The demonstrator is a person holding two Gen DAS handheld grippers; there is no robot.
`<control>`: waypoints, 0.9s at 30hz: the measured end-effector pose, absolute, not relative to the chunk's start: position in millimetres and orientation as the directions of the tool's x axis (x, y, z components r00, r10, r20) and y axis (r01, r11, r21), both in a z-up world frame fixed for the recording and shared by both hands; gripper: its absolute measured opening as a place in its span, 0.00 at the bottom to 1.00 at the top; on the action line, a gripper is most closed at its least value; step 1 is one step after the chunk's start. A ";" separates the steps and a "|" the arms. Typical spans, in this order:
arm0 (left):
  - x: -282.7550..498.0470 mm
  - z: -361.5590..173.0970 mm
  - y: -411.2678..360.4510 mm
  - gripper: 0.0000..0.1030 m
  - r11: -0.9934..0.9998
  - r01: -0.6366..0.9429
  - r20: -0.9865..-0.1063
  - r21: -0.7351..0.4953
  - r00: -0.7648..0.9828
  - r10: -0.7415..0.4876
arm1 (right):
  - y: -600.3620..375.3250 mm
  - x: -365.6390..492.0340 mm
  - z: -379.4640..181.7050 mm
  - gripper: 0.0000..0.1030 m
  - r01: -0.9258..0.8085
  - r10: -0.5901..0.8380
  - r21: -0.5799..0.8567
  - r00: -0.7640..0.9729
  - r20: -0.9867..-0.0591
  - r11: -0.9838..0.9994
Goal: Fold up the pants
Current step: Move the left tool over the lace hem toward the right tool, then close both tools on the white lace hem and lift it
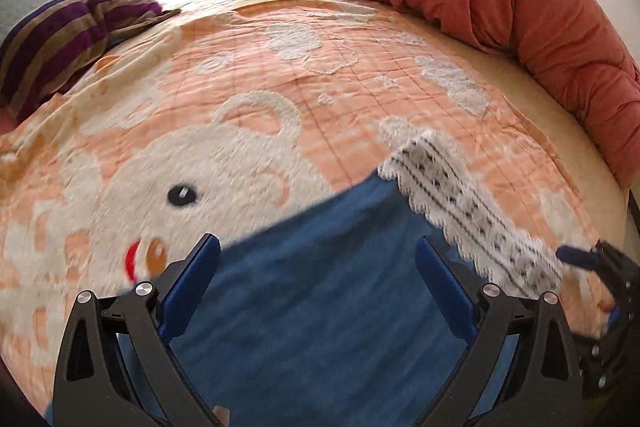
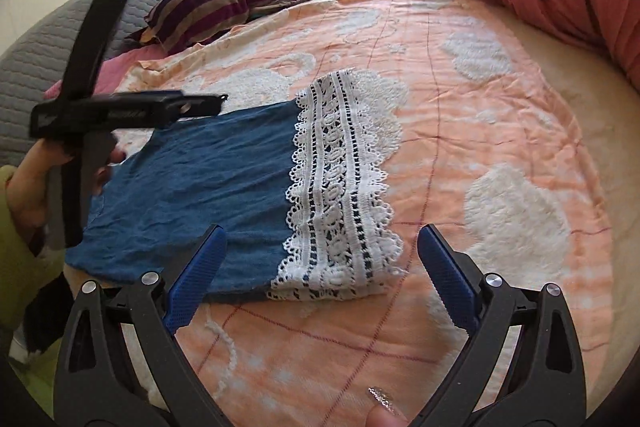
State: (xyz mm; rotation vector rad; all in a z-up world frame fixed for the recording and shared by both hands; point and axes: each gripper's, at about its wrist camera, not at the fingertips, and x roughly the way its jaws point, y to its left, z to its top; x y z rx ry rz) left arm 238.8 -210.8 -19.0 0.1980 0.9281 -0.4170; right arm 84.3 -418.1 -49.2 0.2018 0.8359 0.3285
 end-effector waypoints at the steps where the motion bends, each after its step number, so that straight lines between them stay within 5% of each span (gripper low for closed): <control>1: 244.7 -20.2 -215.4 0.94 0.899 0.438 -0.809 -0.005 0.527 -0.261 | -417.1 87.6 -51.3 0.88 -0.195 0.362 0.311 0.622 -0.695 0.930; 6: 270.5 -29.2 -244.8 0.94 0.862 0.507 -0.813 0.005 0.504 -0.291 | -411.6 99.0 -65.3 0.81 -0.173 0.358 0.320 0.589 -0.724 0.932; 11: 289.3 -51.3 -265.3 0.89 0.838 0.545 -0.844 0.001 0.450 -0.292 | -414.5 98.6 -68.7 0.50 -0.158 0.343 0.315 0.609 -0.715 0.936; 15: 302.8 -71.2 -263.5 0.64 0.801 0.559 -0.843 -0.216 0.306 -0.441 | -421.6 97.7 -66.2 0.44 -0.160 0.380 0.364 0.624 -0.683 0.918; 23: 298.2 -81.5 -264.5 0.59 0.776 0.567 -0.818 -0.275 0.286 -0.498 | -417.9 109.0 -73.1 0.42 -0.182 0.421 0.397 0.604 -0.677 0.900; 24: 297.6 -81.4 -264.6 0.56 0.778 0.561 -0.819 -0.282 0.282 -0.500 | -417.5 109.4 -72.5 0.37 -0.182 0.422 0.398 0.605 -0.675 0.899; 25: 297.4 -81.4 -264.8 0.40 0.773 0.560 -0.817 -0.299 0.268 -0.510 | -417.1 109.6 -71.4 0.22 -0.191 0.428 0.400 0.606 -0.671 0.897; 26: 295.5 -79.7 -264.2 0.27 0.760 0.555 -0.810 -0.339 0.239 -0.535 | -415.4 109.4 -70.6 0.22 -0.214 0.452 0.412 0.600 -0.660 0.886; 27: 293.3 -78.5 -264.9 0.26 0.765 0.548 -0.811 -0.340 0.240 -0.533 | -414.1 108.8 -70.0 0.22 -0.220 0.452 0.408 0.602 -0.658 0.886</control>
